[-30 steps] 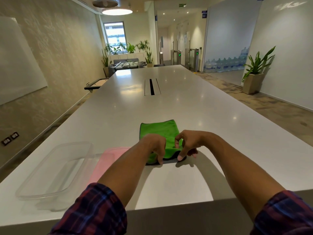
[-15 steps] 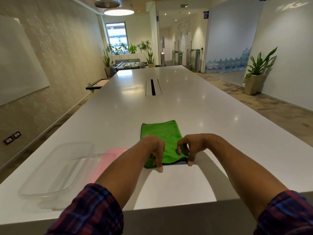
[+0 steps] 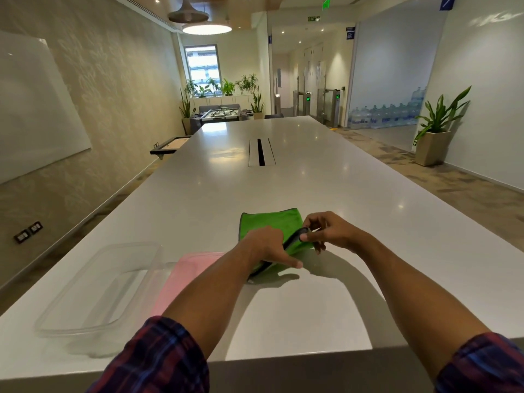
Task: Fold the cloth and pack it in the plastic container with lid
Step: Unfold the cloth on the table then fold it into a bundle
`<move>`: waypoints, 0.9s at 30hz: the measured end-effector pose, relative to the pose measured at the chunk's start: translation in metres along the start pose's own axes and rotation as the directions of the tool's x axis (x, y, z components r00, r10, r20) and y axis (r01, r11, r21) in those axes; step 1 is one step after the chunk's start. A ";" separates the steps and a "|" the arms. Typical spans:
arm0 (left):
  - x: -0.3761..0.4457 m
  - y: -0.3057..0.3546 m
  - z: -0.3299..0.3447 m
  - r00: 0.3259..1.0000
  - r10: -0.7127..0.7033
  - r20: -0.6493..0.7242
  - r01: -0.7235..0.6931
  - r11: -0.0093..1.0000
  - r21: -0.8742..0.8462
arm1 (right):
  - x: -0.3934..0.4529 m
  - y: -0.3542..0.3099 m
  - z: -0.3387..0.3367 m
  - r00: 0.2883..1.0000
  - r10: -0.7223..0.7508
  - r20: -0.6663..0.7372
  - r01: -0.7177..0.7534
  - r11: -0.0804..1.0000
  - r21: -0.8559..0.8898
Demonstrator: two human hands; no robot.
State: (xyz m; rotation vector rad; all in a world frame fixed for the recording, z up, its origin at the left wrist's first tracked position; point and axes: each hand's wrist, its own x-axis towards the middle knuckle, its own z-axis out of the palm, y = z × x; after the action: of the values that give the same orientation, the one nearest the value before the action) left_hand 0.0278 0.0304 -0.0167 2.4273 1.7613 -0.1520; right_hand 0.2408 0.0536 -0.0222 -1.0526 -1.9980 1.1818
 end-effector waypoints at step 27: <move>0.007 -0.067 -0.042 0.938 -0.076 0.338 0.199 0.917 -0.346 | 0.005 0.010 -0.021 0.999 0.040 -0.023 -0.036 0.987 0.156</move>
State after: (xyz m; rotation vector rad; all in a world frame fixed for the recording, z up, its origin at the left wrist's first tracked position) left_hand -0.0338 0.0641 0.0200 1.8888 1.6393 -0.1892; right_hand 0.2577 0.0700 -0.0217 -1.0263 -1.8405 1.3142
